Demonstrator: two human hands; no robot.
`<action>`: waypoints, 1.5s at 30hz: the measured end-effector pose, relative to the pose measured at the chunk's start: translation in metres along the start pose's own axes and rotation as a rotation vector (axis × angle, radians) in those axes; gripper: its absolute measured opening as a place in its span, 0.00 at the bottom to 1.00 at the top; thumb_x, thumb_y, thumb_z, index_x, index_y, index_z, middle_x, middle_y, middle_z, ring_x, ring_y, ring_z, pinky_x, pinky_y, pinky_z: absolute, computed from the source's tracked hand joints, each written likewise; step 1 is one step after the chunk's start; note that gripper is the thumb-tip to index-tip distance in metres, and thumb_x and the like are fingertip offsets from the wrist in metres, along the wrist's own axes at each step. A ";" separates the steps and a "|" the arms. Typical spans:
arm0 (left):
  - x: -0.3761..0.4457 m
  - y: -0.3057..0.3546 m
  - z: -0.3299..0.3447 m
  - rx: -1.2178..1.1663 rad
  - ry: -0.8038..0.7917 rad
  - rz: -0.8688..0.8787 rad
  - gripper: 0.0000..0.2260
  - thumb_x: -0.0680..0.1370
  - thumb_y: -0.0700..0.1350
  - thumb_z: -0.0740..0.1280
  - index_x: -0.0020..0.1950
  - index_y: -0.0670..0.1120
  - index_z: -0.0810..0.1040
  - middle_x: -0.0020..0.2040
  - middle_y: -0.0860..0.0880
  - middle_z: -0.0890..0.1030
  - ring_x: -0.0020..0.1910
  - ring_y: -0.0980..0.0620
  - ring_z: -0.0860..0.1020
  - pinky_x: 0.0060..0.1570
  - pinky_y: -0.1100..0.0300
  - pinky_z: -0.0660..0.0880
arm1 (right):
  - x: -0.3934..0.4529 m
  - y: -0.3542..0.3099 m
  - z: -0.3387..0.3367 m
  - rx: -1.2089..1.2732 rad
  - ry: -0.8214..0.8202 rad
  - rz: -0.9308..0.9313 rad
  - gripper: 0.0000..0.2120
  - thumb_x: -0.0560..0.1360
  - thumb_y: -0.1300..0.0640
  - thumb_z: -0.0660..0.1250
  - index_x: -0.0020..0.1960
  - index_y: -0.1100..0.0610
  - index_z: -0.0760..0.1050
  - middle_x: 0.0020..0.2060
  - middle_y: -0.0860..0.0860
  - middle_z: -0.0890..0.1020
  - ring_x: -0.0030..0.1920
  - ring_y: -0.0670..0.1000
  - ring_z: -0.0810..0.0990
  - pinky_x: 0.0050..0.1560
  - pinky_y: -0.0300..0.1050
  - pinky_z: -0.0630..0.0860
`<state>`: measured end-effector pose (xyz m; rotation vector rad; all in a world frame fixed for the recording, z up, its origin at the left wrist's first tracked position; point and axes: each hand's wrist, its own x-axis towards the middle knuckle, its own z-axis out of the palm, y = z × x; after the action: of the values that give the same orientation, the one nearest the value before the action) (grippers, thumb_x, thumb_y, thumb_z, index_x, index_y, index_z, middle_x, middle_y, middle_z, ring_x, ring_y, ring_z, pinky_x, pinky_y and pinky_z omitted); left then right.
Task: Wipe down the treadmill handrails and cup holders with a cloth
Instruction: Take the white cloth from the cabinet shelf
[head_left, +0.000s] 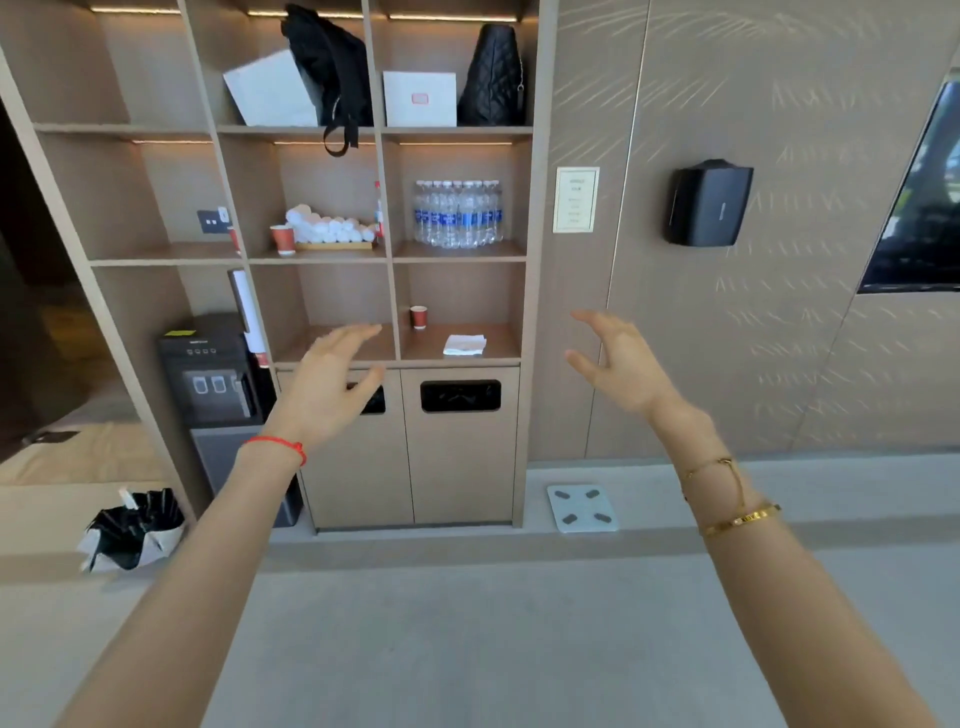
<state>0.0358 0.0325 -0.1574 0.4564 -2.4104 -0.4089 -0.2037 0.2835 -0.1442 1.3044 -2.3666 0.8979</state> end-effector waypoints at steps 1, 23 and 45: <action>-0.009 -0.001 0.007 -0.005 -0.011 -0.013 0.22 0.81 0.46 0.64 0.75 0.47 0.67 0.73 0.47 0.70 0.72 0.45 0.67 0.72 0.43 0.64 | -0.010 0.002 0.007 0.003 -0.018 0.007 0.25 0.79 0.52 0.65 0.74 0.57 0.65 0.70 0.56 0.72 0.71 0.57 0.65 0.72 0.53 0.62; -0.170 0.004 0.093 0.032 -0.075 -0.092 0.19 0.81 0.46 0.63 0.71 0.43 0.71 0.68 0.45 0.74 0.69 0.46 0.71 0.70 0.57 0.65 | -0.186 0.033 0.091 0.029 -0.216 0.129 0.25 0.80 0.53 0.65 0.74 0.59 0.65 0.72 0.54 0.70 0.76 0.57 0.59 0.75 0.56 0.58; -0.156 -0.011 0.137 0.017 -0.044 -0.164 0.19 0.81 0.45 0.63 0.72 0.45 0.71 0.70 0.46 0.74 0.71 0.47 0.69 0.71 0.47 0.67 | -0.176 0.079 0.125 0.059 -0.248 0.164 0.25 0.80 0.53 0.66 0.73 0.59 0.66 0.72 0.55 0.69 0.76 0.55 0.60 0.75 0.52 0.59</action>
<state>0.0649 0.1118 -0.3475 0.6626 -2.4284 -0.4740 -0.1687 0.3490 -0.3620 1.3268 -2.6905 0.9032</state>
